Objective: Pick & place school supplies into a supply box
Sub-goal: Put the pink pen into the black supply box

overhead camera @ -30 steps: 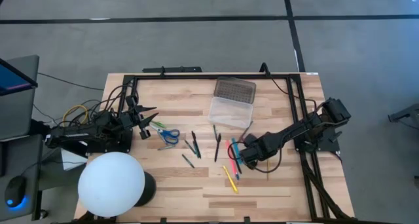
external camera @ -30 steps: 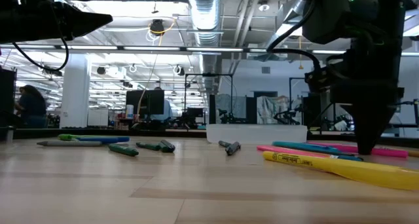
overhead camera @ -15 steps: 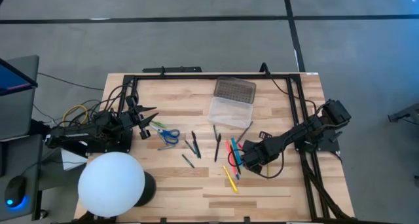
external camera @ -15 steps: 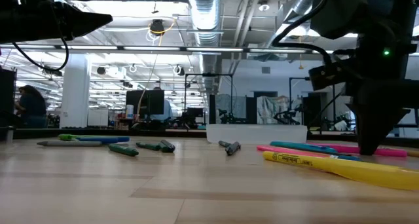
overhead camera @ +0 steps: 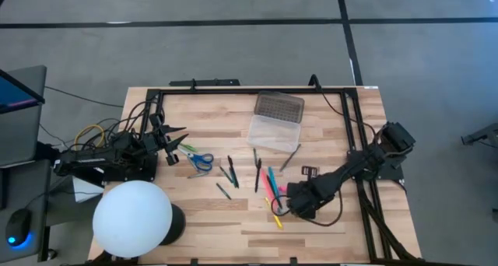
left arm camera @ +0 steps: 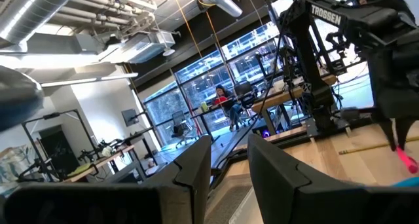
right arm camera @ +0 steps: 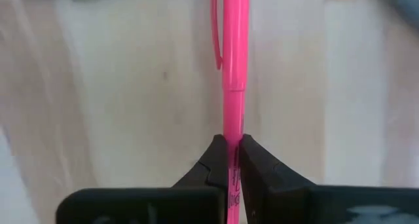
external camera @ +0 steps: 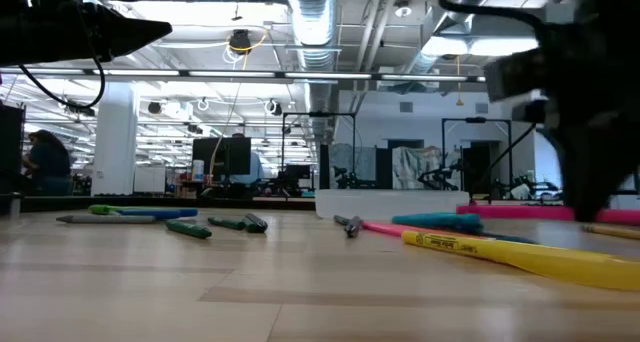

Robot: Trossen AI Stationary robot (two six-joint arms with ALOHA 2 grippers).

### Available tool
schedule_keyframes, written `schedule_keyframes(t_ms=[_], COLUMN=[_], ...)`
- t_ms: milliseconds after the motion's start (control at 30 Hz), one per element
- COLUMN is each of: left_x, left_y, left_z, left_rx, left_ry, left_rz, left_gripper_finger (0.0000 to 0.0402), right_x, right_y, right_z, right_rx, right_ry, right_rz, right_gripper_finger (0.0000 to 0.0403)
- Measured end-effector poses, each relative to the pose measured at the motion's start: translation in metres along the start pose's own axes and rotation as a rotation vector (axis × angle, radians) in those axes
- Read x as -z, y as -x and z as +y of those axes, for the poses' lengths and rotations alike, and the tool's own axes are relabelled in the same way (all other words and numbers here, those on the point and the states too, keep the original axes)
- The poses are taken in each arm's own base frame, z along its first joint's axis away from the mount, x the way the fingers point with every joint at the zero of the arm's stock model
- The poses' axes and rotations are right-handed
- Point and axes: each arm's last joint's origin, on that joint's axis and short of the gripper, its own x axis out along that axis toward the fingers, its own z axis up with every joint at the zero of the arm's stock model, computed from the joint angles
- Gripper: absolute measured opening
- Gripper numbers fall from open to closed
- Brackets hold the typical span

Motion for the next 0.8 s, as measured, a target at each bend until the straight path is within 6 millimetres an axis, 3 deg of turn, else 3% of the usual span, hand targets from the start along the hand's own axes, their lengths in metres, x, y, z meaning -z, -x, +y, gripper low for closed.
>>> schedule_keyframes(t_ms=[200, 300, 467, 633, 800], left_x=[0.0, 0.0, 0.0, 0.0, 0.0], left_y=[0.0, 0.0, 0.0, 0.0, 0.0], left_z=[0.0, 0.0, 0.0, 0.0, 0.0], left_rx=[0.0, 0.0, 0.0, 0.0, 0.0], left_ry=[0.0, -0.002, -0.005, -0.008, -0.009], left_rz=[0.0, 0.0, 0.0, 0.0, 0.0], left_gripper_finger=[0.0096, 0.0096, 0.0096, 0.0096, 0.0096], right_x=[-0.011, -0.017, -0.036, -0.059, -0.074], right_y=[0.022, 0.027, 0.021, 0.01, 0.002], right_z=[0.0, -0.01, -0.046, -0.094, -0.133], right_rx=[0.106, 0.205, 0.325, 0.338, 0.292], right_ry=[0.03, 0.011, -0.111, -0.247, -0.262], right_rz=[-0.07, -0.101, -0.12, -0.129, -0.141], right_gripper_finger=[0.0001, 0.0001, 0.0006, 0.0007, 0.0008])
